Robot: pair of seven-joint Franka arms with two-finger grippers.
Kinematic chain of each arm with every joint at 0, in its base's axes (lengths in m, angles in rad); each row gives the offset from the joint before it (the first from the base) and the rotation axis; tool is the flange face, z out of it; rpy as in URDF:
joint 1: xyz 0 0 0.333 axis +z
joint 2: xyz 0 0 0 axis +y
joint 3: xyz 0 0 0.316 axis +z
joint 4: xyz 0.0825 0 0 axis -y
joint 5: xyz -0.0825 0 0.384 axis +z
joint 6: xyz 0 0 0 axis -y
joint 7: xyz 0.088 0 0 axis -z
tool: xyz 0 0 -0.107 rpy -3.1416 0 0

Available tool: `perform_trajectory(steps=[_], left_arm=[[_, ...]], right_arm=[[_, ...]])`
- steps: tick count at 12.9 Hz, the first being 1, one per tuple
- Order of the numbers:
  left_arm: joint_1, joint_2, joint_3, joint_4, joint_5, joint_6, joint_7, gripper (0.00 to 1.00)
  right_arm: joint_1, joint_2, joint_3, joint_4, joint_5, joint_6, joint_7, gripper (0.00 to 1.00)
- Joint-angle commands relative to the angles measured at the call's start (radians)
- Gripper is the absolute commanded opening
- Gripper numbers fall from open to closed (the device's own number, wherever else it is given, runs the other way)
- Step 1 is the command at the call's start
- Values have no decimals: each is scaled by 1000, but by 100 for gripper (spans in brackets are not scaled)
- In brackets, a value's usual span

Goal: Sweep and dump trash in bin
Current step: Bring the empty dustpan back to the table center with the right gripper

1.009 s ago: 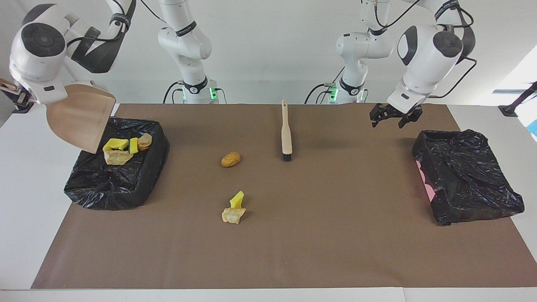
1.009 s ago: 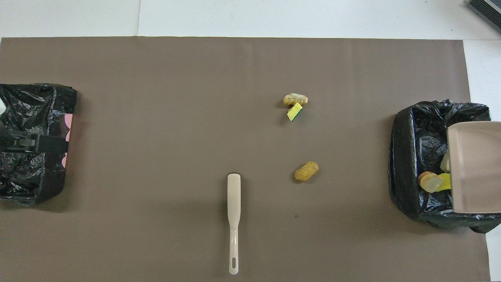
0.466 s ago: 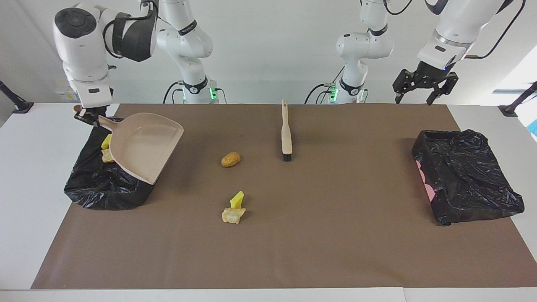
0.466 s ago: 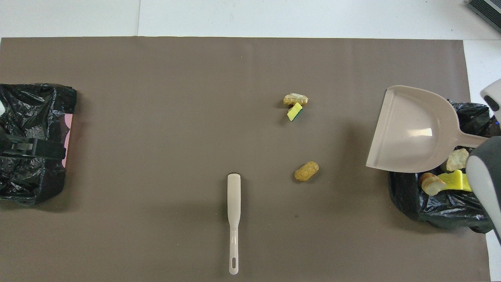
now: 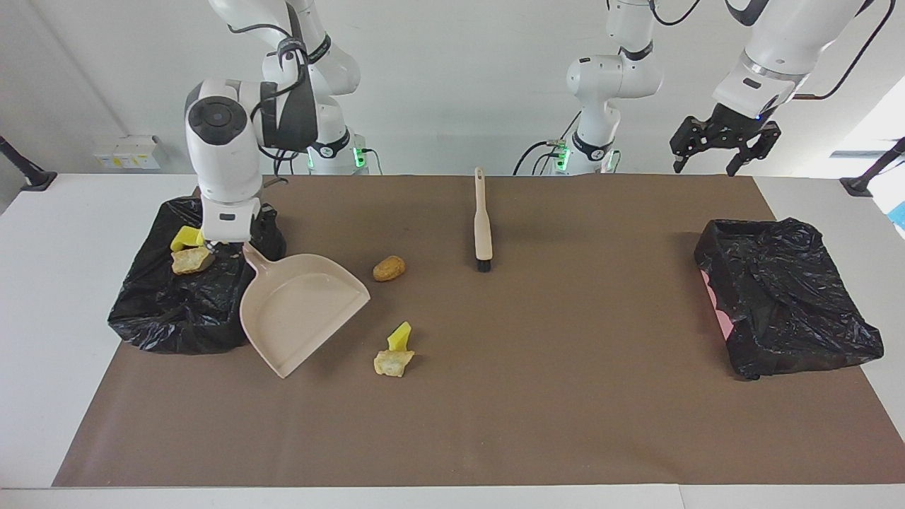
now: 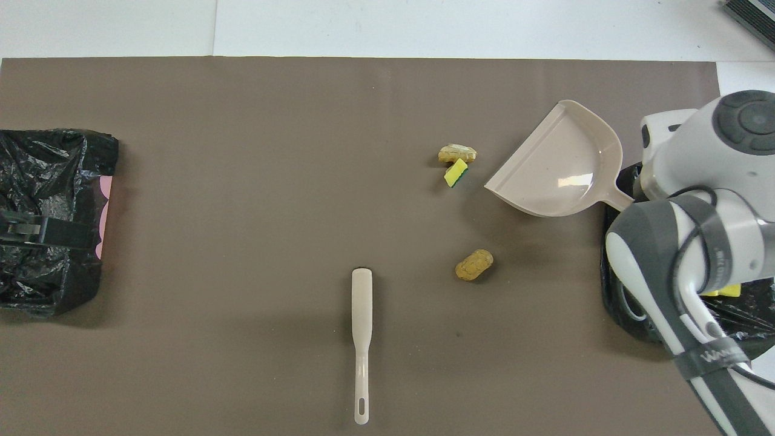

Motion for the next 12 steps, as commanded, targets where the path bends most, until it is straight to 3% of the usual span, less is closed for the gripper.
perform_trajectory(steps=[1, 5, 10, 12], left_arm=[[16, 4, -8, 14, 7, -24, 14, 100], [17, 4, -7, 14, 7, -20, 19, 100], [16, 2, -7, 13, 7, -30, 16, 100], [17, 2, -7, 13, 7, -23, 22, 100]], right_arm=[[76, 29, -5, 20, 78, 45, 247, 0], [178, 101, -5, 86, 126, 48, 636, 0], [323, 199, -5, 191, 177, 52, 937, 0], [359, 280, -3, 290, 186, 36, 1036, 0]])
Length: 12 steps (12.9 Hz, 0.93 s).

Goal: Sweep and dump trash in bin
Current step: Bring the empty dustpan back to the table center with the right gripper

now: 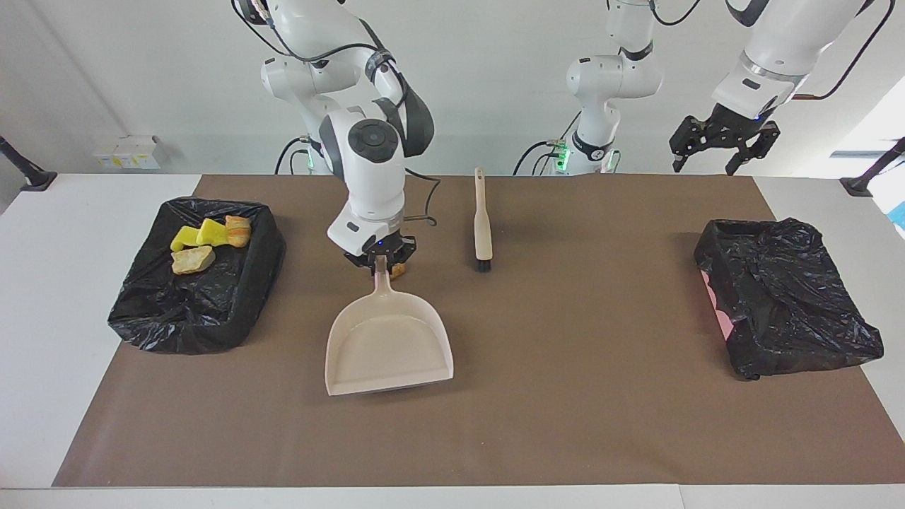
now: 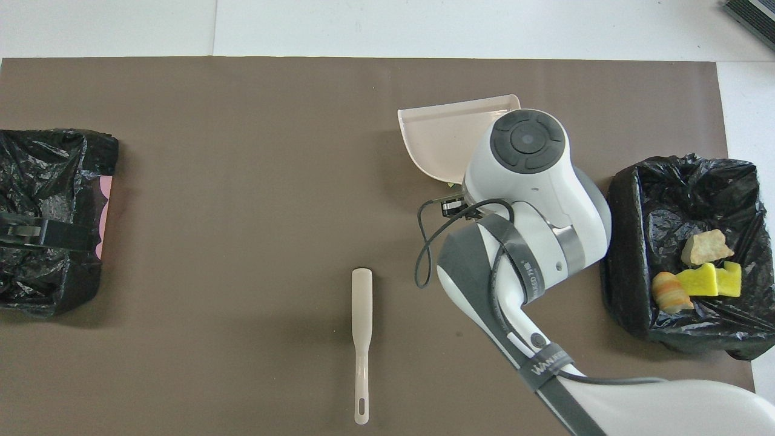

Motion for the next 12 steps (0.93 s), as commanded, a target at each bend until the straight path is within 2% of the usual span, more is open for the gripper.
perform_trajectory(steps=[1, 3, 5, 12], left_arm=[[17, 2, -7, 14, 7, -10, 21, 100], [17, 2, -7, 13, 7, -17, 18, 100], [17, 2, -7, 13, 7, -18, 15, 100], [17, 4, -7, 14, 7, -10, 19, 100]], right_arm=[[45, 149, -3, 180, 58, -17, 74, 0], [102, 267, -5, 315, 63, -17, 89, 0], [131, 332, -3, 415, 68, -31, 134, 0], [194, 345, -3, 369, 77, 21, 260, 0]])
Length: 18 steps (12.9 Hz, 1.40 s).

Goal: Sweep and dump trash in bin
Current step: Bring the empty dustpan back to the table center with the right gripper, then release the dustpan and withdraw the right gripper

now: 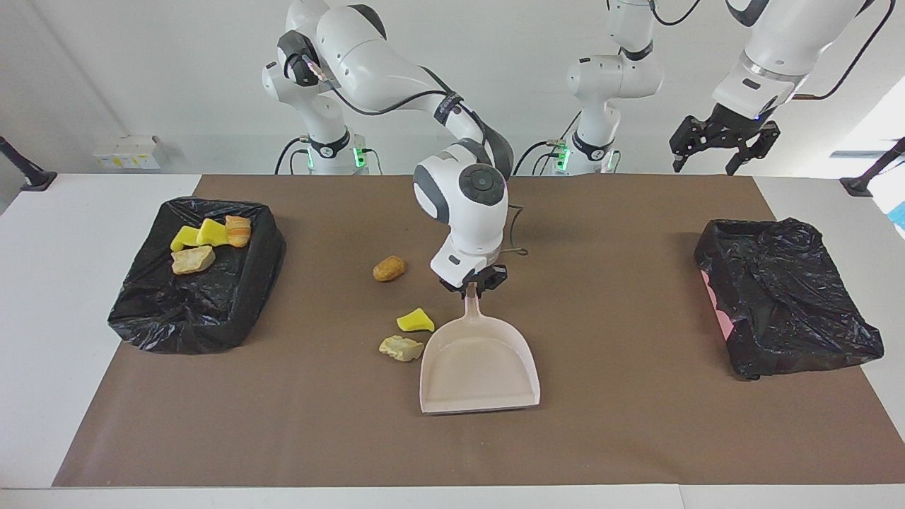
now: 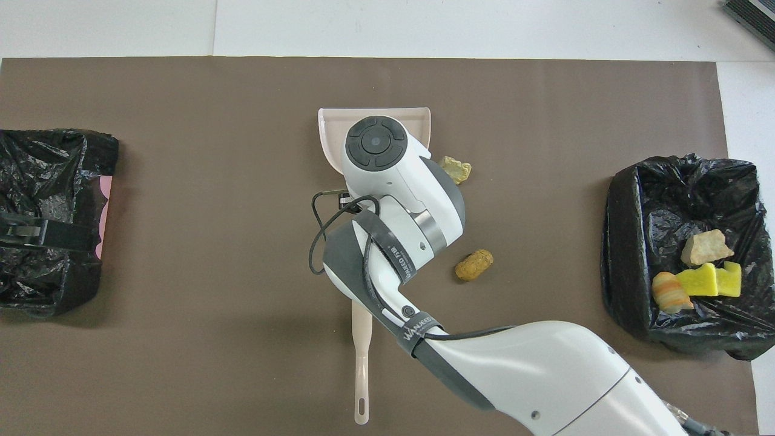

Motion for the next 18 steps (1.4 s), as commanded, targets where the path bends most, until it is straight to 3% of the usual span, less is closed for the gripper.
perform_trajectory(steps=[1, 2, 3, 8, 12, 18], left_arm=[[17, 4, -7, 14, 7, -10, 18, 100], [17, 2, -7, 14, 7, -12, 17, 100], [17, 2, -7, 14, 7, -16, 15, 100], [14, 7, -7, 16, 7, 8, 3, 100], [14, -6, -9, 13, 7, -95, 17, 100], [-5, 5, -12, 5, 6, 11, -6, 100]], right_arm=[[9, 1, -2, -11, 24, 28, 43, 0], [9, -1, -3, -14, 27, 28, 50, 18], [3, -1, -3, -22, 44, 28, 58, 99], [-6, -48, -3, -93, 50, 8, 41, 100], [14, -181, 11, -250, 148, -3, 64, 100], [144, -361, 12, -491, 182, 14, 248, 100]])
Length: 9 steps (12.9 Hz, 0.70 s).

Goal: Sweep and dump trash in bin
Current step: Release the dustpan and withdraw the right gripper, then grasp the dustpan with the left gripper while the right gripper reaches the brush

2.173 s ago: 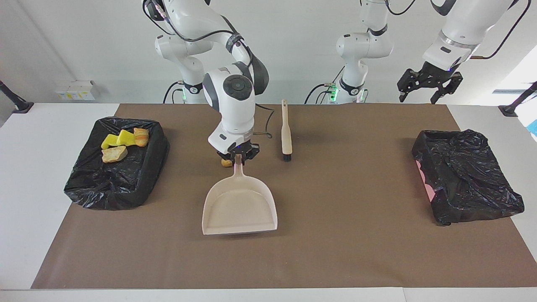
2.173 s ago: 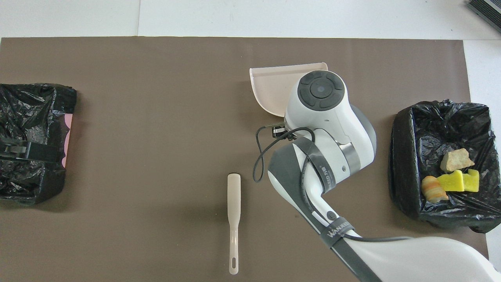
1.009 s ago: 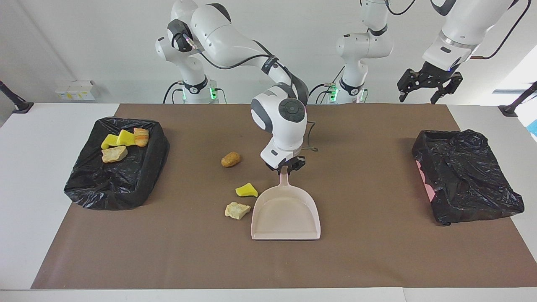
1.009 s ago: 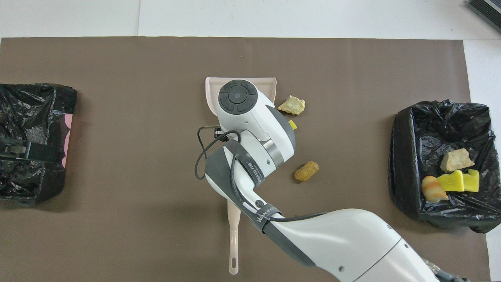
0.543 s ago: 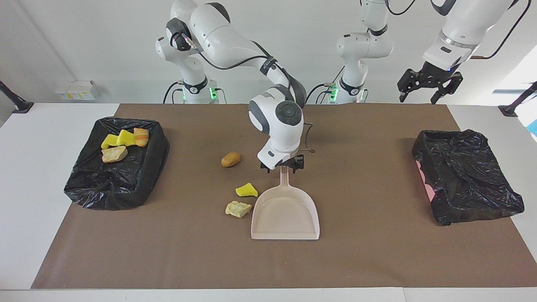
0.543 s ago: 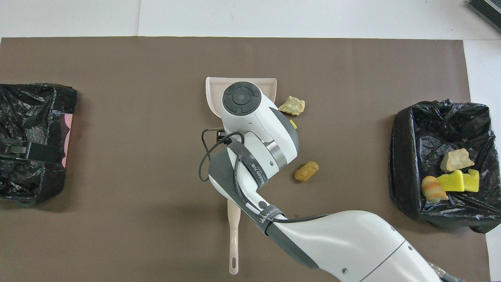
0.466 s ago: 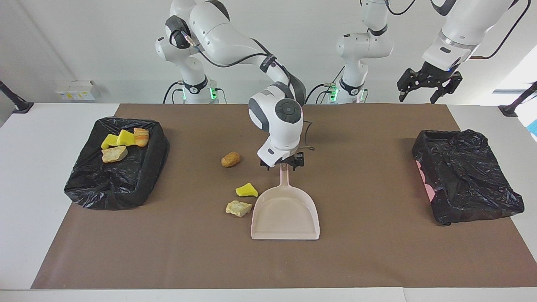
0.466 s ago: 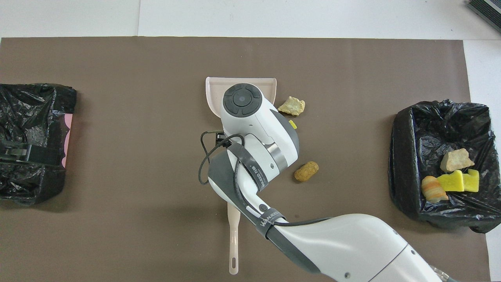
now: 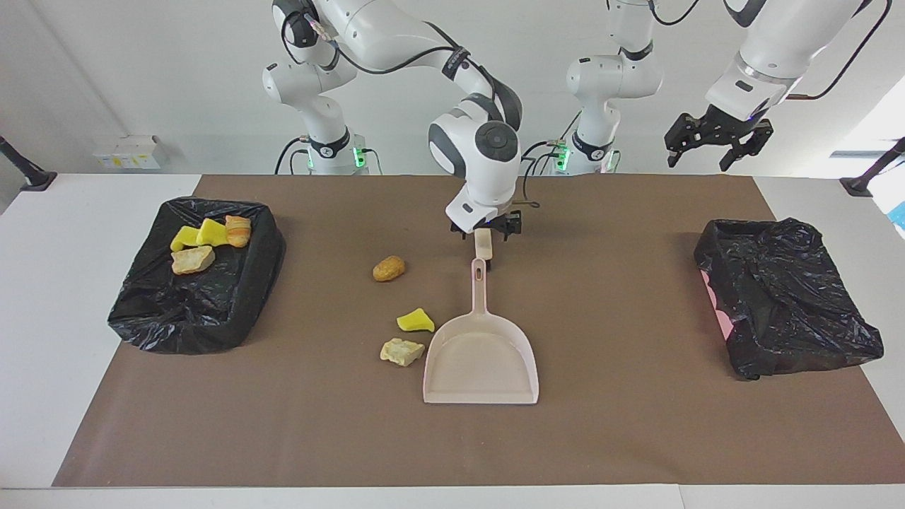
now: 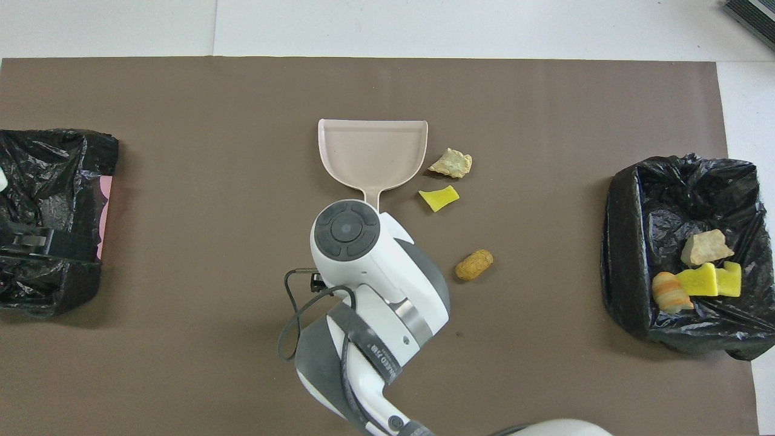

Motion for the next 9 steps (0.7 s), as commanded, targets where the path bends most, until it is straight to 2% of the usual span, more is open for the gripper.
perform_trajectory(steps=[1, 3, 5, 8, 9], left_arm=[[-4, 12, -9, 4, 4, 73, -24, 100], [-34, 50, -12, 6, 4, 138, -73, 100], [-83, 97, -14, 6, -7, 270, -170, 100], [-168, 153, -12, 6, -48, 398, -287, 100], [-179, 169, -12, 6, -48, 432, -293, 100]], right_arm=[[49, -110, -2, -173, 23, 55, 71, 100], [104, -179, -4, -294, 23, 136, 88, 100], [126, -231, -2, -410, 23, 212, 88, 100], [130, -259, 2, -463, 29, 236, 87, 100], [132, -264, 2, -475, 63, 236, 76, 94]])
